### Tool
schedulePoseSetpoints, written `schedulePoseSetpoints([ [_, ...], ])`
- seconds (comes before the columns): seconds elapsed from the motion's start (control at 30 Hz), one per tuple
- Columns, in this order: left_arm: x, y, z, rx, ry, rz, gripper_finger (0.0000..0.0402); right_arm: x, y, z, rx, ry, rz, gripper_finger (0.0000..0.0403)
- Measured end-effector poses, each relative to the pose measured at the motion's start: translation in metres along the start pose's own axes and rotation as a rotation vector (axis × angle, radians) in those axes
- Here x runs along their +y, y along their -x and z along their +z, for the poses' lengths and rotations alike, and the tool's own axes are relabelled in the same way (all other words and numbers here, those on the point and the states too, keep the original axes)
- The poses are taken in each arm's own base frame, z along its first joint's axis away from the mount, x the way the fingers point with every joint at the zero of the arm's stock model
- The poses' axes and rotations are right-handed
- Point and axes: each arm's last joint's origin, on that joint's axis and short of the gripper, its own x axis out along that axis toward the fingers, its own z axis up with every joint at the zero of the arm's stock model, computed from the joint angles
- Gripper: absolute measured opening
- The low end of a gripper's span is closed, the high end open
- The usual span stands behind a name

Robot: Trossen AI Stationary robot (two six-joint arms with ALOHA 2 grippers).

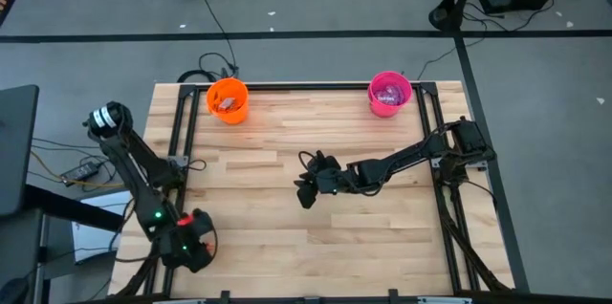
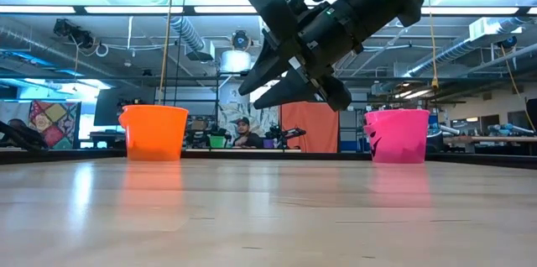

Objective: Sort candy by brand, put in halloween buckets
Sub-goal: Put the orange chocolate bar into the orange bucket

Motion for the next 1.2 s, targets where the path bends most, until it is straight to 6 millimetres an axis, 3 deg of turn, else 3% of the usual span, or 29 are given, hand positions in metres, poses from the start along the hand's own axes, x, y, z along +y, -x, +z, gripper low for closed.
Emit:
schedulePoseSetpoints([
  [0.3,0.001,-0.032,-0.004,0.023,-0.006,0.118,0.0150,-0.003,-0.001,0.003,-0.026,-0.007,-0.026,0.0156],
  [0.57,-0.005,-0.032,0.000,0.021,0.018,0.060,0.0017,-0.012,-0.006,0.013,-0.041,-0.022,-0.051,0.0156],
  [0.87,-0.008,-0.024,0.013,-0.037,0.015,0.013,0.0021,-0.021,-0.010,0.021,-0.013,-0.050,-0.034,0.0156],
  [1.2,-0.009,-0.008,0.050,-0.137,-0.119,0.000,0.0020,-0.017,-0.009,0.020,-0.003,-0.055,0.002,0.0156],
])
